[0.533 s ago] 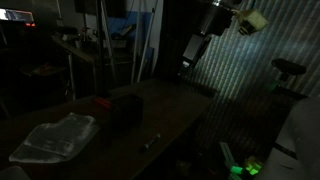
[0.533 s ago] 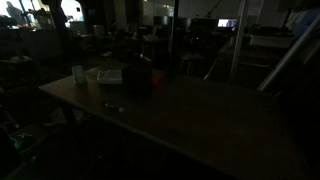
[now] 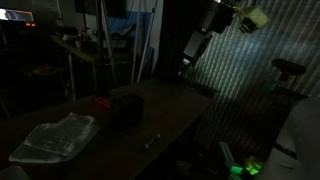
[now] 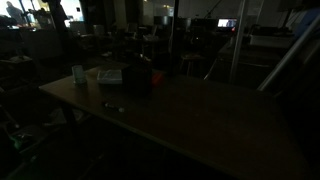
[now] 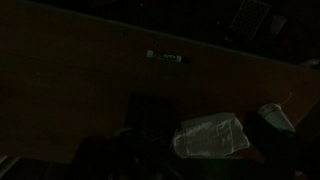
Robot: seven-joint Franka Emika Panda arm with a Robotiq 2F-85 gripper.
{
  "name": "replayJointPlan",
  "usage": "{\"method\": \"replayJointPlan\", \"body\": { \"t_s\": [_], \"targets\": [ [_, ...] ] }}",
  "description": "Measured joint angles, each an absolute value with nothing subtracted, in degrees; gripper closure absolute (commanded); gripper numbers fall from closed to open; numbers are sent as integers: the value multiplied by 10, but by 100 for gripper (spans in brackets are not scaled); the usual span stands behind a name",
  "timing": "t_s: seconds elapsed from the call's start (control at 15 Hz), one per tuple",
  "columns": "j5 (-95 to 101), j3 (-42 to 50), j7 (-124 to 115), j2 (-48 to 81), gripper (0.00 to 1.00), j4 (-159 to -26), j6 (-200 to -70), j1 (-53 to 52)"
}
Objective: Pick up the towel from the table and put it in the black object.
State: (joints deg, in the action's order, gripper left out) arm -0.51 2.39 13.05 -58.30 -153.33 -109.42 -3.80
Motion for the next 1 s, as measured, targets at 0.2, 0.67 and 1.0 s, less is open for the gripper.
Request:
{"method": "replayJointPlan", "body": {
  "t_s": [0.2, 0.67, 1.0],
  "targets": [
    [-5, 24, 130, -582, 0, -1536, -1094, -38],
    [-1, -3, 150, -539, 0, -1518, -1107, -77],
    [29, -39, 186, -436, 0, -1448, -1145, -121]
  ]
}}
